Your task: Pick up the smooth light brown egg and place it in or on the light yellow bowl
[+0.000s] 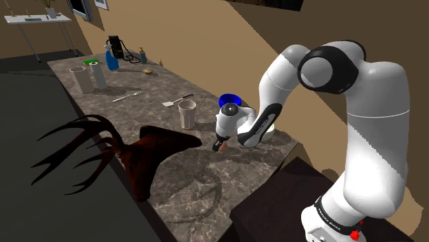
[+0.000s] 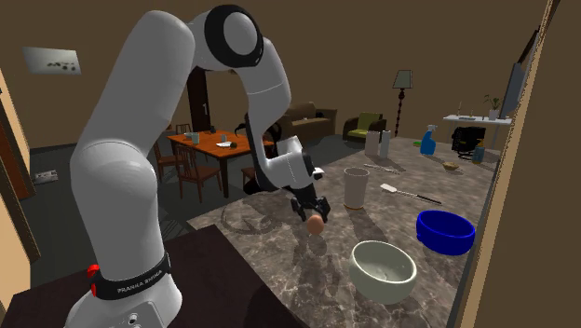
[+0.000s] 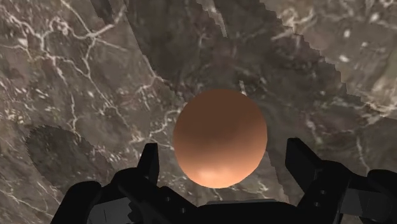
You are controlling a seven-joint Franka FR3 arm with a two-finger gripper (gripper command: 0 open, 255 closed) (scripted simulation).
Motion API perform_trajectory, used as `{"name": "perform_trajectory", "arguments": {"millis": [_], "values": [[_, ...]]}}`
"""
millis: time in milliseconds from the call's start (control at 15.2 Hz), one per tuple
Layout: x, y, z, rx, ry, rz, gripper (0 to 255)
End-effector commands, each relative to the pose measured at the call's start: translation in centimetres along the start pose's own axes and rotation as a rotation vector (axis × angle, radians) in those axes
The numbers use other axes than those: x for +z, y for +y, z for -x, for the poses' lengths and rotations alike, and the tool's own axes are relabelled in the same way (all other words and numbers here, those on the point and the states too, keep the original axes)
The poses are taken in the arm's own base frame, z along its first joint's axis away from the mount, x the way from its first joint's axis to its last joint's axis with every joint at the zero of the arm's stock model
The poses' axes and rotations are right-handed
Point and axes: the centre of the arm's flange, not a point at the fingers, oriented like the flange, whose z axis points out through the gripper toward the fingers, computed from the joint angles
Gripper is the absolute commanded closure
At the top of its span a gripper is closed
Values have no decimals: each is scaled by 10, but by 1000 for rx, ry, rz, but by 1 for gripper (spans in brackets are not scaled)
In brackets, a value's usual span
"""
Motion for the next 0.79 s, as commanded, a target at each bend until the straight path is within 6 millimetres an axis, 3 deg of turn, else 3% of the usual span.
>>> {"name": "perform_trajectory", "arguments": {"millis": [0, 462, 528, 726], "values": [[8, 0, 1, 0, 0, 0, 0], [8, 0, 1, 0, 0, 0, 0], [8, 0, 1, 0, 0, 0, 255], [8, 0, 1, 0, 0, 0, 255]]}}
